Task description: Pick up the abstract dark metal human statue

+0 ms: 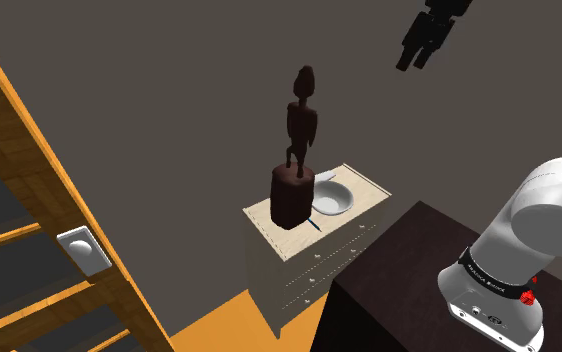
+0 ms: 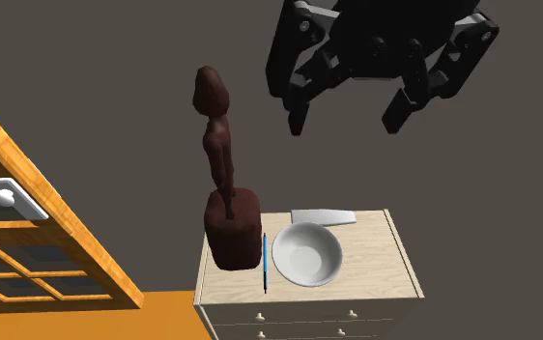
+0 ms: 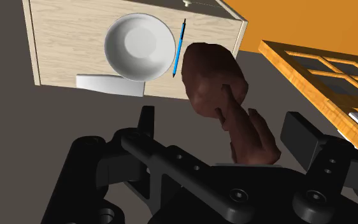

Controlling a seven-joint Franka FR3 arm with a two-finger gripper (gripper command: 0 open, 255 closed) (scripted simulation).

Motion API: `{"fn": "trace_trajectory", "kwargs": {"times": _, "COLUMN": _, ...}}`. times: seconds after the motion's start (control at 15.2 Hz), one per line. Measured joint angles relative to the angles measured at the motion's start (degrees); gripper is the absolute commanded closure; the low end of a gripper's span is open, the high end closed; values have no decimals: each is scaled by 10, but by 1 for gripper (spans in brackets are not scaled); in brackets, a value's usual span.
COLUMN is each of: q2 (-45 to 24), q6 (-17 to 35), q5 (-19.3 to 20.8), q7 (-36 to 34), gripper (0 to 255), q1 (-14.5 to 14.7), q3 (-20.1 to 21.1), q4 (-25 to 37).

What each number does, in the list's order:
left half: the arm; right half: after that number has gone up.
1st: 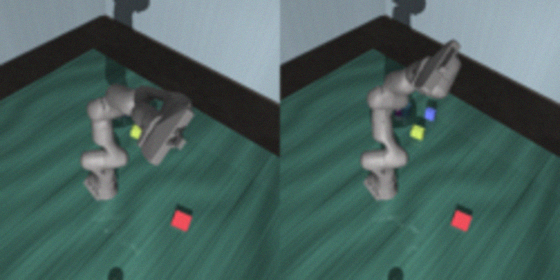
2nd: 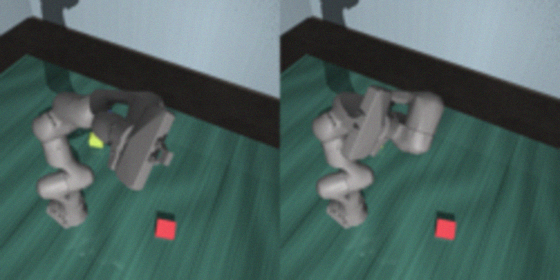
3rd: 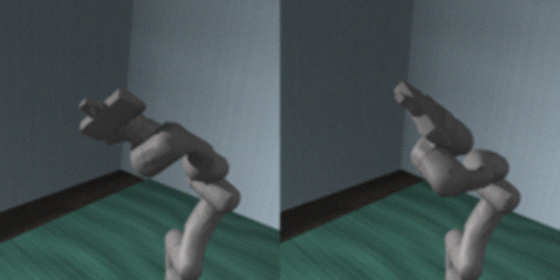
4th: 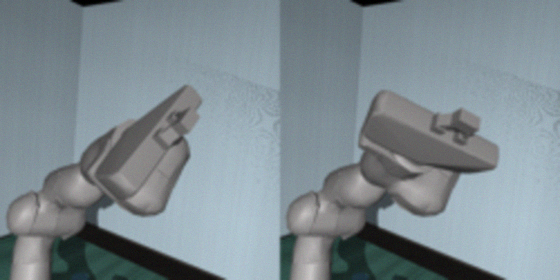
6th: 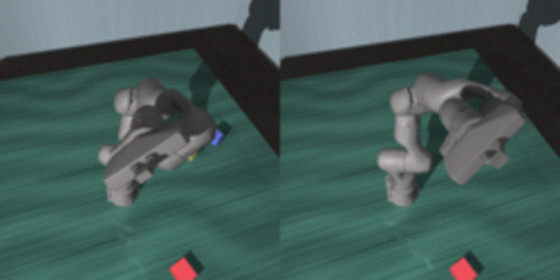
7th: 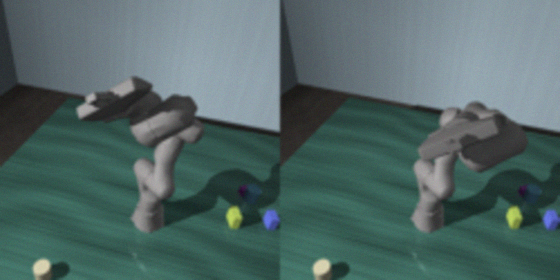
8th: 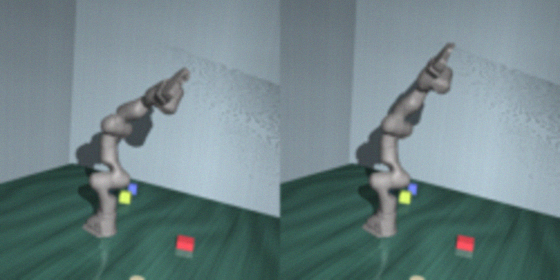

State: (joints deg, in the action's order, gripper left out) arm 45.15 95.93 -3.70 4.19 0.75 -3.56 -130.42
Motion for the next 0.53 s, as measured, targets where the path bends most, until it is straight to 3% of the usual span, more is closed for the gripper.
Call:
{"fn": "trace_trajectory", "kwargs": {"times": 0.2, "q2": -10, "q6": 23, "q5": -6, "q7": -11, "gripper": 0, "q1": 3, "q3": 11, "q4": -6}}
{"fn": "trace_trajectory", "kwargs": {"times": 0.53, "q2": -48, "q6": 126, "q5": -23, "q7": -48, "gripper": 0, "q1": 13, "q3": 51, "q4": -42}}
